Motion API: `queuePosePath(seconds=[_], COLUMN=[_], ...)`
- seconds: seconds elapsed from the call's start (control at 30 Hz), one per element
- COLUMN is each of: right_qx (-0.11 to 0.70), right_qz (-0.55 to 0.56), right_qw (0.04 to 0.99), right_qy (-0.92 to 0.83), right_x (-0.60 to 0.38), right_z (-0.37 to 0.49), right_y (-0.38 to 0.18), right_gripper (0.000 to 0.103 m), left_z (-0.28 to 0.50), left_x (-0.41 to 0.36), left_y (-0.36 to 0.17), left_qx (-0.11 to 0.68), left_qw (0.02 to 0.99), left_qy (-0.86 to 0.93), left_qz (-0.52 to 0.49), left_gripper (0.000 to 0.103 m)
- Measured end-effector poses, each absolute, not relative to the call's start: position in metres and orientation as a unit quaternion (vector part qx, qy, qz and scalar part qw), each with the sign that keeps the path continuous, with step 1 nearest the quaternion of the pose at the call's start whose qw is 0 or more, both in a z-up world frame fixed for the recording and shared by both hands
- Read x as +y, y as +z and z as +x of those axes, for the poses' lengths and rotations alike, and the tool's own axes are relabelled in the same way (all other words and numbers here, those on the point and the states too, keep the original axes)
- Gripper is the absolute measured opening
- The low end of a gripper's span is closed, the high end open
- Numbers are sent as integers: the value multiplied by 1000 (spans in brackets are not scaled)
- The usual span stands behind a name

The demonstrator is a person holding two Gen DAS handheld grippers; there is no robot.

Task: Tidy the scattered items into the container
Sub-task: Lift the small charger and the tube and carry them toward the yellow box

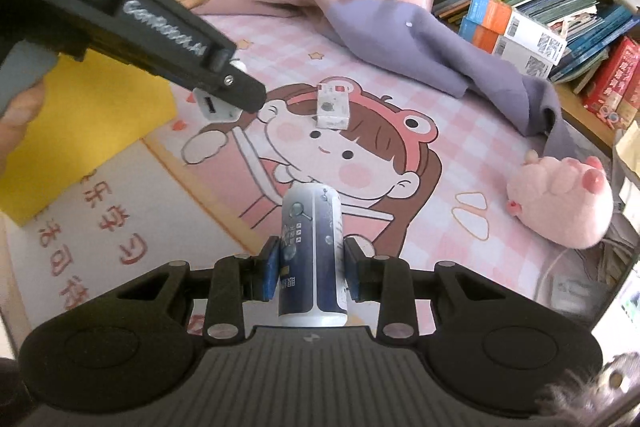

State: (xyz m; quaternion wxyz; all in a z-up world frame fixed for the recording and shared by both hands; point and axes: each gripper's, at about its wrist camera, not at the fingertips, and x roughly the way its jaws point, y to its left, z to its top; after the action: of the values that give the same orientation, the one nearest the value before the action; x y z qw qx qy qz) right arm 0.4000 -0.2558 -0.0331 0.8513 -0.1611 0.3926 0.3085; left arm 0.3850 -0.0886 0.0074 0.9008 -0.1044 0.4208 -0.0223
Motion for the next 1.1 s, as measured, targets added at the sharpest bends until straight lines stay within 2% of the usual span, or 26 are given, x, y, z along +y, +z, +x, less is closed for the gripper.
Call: queuePosePath(seconds=[0.43, 1.1], right_qx=[381, 344], right_qz=[-152, -143], right_qw=[862, 901], right_qy=[297, 222], right_x=[-251, -201], right_z=[334, 230], right_y=[-4, 27], right_gripper=[30, 30], left_z=[305, 203], left_x=[-87, -25], left_y=[29, 44], left_qx=[400, 351], left_qw=[906, 917], left_qy=[-79, -143], left_qz=[-111, -122], left_gripper=[34, 34])
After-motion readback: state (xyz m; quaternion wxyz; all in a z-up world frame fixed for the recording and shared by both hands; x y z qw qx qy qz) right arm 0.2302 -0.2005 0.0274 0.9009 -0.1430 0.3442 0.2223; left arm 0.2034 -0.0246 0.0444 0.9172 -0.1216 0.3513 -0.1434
